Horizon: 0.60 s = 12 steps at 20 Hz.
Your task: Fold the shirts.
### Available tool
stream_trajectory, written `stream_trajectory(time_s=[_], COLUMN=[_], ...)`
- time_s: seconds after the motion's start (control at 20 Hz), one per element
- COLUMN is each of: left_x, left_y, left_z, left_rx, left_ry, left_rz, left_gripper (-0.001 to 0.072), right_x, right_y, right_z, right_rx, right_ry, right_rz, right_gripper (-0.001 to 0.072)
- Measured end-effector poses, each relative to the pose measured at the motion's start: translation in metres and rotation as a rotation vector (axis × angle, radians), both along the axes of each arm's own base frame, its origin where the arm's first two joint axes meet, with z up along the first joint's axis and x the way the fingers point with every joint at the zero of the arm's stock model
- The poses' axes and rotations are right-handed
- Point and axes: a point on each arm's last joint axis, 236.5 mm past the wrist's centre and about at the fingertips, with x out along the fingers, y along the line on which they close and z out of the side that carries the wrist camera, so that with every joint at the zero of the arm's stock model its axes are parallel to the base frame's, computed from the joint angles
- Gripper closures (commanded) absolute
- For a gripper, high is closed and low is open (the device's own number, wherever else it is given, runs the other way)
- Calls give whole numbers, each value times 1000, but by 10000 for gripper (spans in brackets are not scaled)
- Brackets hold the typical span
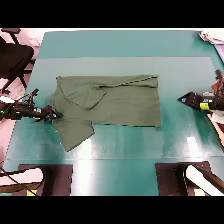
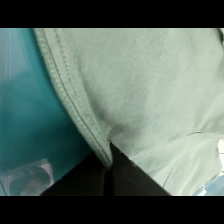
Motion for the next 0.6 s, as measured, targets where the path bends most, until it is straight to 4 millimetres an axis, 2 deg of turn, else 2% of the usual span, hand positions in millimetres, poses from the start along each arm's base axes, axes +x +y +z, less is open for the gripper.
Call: stream_trajectory(time_s=[0.3,0.45,0.6], left_x=[-1,-1,-2], left_y=[-1,-1,-2], left_z=[1,1,1], left_rx=[-4,-6,-8], left_ry=[1,2,5], left_rz=[-5,-5,-8], left_gripper=[676,676,676], right_x=[-47,-62,-66], right_y=[23,41,61], right_z=[-62,-80,-87], right_rx=[187,224,226], right_ry=[302,377,396], right_rz=[59,111,165], right_gripper=[140,140,140])
